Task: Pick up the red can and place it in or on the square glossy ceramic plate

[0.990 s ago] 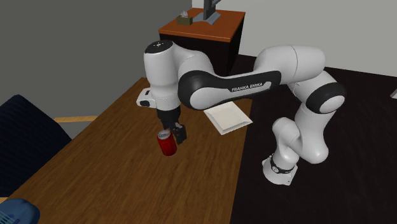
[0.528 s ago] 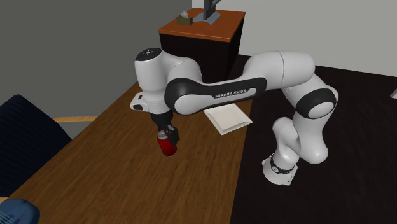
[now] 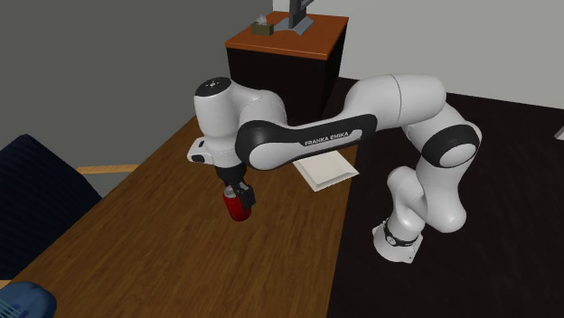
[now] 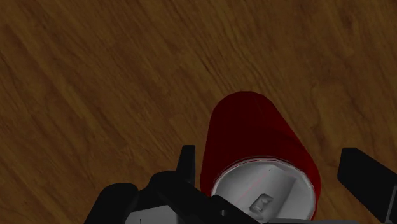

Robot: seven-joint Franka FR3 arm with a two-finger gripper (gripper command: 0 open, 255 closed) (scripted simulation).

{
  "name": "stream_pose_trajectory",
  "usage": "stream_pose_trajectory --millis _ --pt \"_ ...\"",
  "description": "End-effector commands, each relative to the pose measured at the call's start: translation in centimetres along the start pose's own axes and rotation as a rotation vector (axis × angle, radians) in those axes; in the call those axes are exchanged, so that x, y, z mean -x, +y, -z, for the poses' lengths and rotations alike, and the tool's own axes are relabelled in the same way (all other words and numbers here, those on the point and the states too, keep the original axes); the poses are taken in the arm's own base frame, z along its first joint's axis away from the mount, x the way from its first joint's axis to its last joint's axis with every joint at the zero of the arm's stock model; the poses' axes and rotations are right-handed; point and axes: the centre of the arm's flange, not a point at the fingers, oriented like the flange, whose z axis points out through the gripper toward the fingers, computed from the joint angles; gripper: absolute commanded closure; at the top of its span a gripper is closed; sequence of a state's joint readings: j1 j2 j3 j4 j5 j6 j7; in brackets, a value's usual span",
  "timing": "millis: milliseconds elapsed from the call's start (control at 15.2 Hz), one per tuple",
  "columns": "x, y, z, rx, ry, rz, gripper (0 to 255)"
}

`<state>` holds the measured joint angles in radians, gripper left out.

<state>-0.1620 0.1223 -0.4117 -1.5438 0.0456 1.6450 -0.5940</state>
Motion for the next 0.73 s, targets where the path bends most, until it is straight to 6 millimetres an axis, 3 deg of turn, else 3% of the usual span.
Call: stream_pose_trajectory --millis 0,66,132,660 --pt "-0.01 0.0 0.0 0.0 0.0 0.0 0" --pt "0.0 0.0 0.0 0.0 0.0 0.0 0" --pt "0.0 0.0 0.0 0.0 0.0 0.0 255" --pt "0.0 0.0 0.0 0.0 0.0 0.0 255"
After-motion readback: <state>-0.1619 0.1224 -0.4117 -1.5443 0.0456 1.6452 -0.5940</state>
